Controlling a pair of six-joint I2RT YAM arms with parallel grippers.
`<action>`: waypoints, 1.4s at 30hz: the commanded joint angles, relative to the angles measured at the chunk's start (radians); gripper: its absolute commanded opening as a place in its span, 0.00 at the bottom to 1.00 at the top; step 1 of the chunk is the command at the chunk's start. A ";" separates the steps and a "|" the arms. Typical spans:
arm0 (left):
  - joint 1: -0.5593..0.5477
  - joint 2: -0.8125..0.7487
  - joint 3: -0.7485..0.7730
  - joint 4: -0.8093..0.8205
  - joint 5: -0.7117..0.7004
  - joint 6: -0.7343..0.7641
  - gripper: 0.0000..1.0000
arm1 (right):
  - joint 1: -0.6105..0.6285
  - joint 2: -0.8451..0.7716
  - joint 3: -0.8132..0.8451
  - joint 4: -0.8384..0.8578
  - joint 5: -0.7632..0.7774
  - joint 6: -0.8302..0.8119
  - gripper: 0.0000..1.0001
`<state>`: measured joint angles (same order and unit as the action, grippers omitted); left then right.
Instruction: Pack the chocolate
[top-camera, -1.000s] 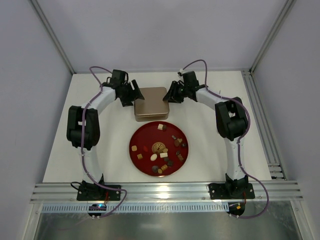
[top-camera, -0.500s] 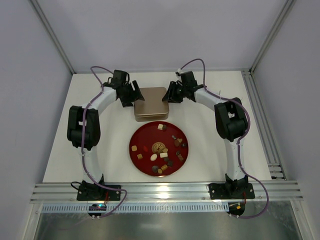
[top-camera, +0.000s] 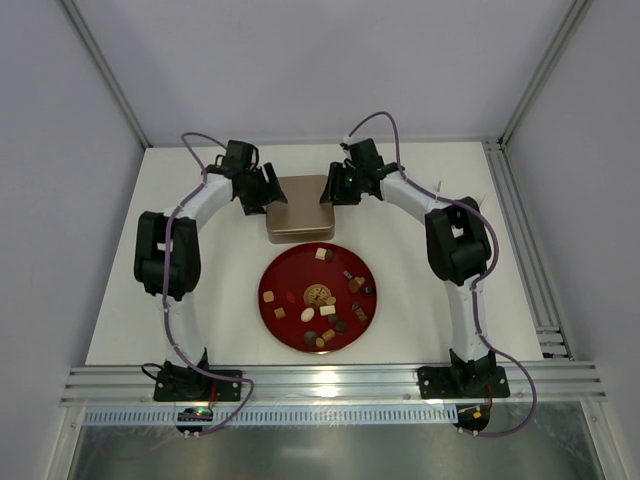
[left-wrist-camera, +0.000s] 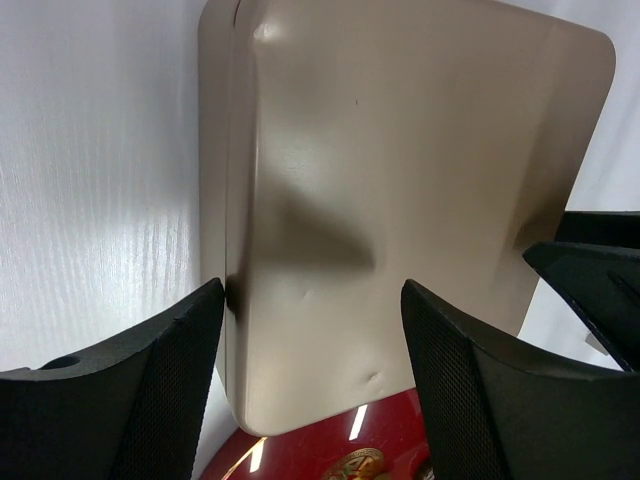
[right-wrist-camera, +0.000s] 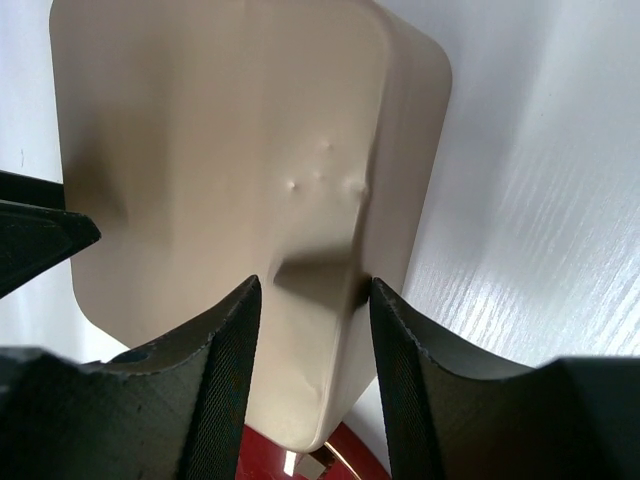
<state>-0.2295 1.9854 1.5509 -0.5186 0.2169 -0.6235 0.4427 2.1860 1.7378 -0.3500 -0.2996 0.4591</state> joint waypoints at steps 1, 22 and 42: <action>-0.004 -0.011 0.020 -0.001 0.002 0.002 0.70 | 0.017 -0.025 0.068 -0.029 0.040 -0.036 0.50; -0.002 0.047 0.034 -0.124 -0.149 -0.012 0.64 | 0.028 0.038 0.134 -0.139 0.100 -0.076 0.53; -0.001 0.182 0.110 -0.238 -0.195 0.002 0.63 | 0.022 0.126 0.190 -0.230 0.093 -0.080 0.52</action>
<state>-0.2314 2.0804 1.6711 -0.6376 0.1204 -0.6533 0.4637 2.2627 1.8996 -0.5140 -0.2264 0.3923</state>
